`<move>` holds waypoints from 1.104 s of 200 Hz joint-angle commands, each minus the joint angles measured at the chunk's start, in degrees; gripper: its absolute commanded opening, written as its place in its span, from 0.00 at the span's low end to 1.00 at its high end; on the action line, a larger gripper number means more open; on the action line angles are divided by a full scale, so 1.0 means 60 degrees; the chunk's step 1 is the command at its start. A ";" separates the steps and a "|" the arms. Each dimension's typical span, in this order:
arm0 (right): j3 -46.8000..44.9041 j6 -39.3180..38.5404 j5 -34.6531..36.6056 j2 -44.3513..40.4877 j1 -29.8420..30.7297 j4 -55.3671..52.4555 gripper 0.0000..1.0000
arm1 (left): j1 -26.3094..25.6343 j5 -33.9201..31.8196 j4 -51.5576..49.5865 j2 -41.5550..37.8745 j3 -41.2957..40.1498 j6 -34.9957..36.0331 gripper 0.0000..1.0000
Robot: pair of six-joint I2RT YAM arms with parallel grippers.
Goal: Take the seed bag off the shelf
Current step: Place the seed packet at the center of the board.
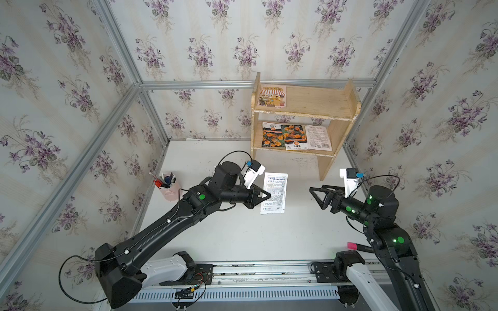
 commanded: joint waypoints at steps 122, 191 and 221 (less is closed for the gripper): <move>-0.1376 0.0923 0.6095 0.0403 0.5462 0.1292 0.90 | 0.0048 -0.0881 -0.0087 0.0096 -0.0601 0.0340 0.00; -0.1533 0.1251 0.8118 0.1374 0.7308 0.1870 0.90 | 0.0362 -0.1398 -0.0433 0.0742 -0.0788 0.0705 0.00; -0.1625 0.1323 0.8370 0.1329 0.7404 0.1973 0.90 | 0.0603 -0.1750 -0.0521 0.1202 -0.0856 0.0842 0.00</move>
